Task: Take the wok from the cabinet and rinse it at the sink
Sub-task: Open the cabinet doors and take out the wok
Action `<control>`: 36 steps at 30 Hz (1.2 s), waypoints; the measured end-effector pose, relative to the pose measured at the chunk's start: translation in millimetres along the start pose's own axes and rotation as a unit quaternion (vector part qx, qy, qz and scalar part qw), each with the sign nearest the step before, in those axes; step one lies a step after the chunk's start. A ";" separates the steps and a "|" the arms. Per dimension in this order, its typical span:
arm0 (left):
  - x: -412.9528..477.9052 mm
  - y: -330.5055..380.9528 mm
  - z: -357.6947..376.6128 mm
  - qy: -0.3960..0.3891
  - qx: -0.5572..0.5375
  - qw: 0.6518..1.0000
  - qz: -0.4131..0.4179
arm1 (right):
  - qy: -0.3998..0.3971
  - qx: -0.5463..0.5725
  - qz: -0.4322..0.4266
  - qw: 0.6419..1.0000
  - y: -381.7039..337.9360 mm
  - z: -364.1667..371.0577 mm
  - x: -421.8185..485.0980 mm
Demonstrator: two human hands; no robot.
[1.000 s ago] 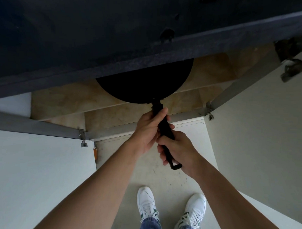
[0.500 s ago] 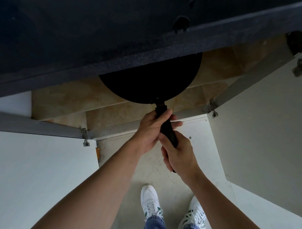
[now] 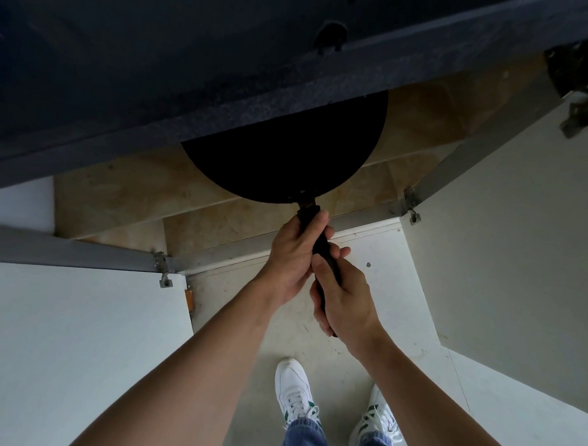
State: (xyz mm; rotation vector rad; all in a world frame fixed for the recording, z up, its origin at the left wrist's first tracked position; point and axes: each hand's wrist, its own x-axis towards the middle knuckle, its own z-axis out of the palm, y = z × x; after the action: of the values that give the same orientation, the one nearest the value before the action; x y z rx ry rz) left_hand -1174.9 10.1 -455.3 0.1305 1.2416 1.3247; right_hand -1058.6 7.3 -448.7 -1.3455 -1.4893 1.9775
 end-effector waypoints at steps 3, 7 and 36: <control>-7.6 -4.3 1.3 -0.009 0.009 1.000 -0.001 | 0.011 -0.008 -0.007 1.000 3.2 -1.3 -9.7; -28.6 -17.3 6.2 -0.019 0.041 0.999 -0.011 | 0.026 0.007 0.007 1.000 6.2 -6.7 -38.6; -380.8 -81.5 97.6 -0.058 0.127 0.982 -0.123 | 0.184 0.050 0.124 0.974 -38.5 10.8 -431.8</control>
State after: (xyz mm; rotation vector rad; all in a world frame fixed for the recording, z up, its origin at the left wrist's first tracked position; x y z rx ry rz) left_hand -960.0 -255.1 -244.1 0.2239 1.2790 0.9298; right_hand -860.3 -292.1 -205.7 -1.8073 -1.0805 1.7808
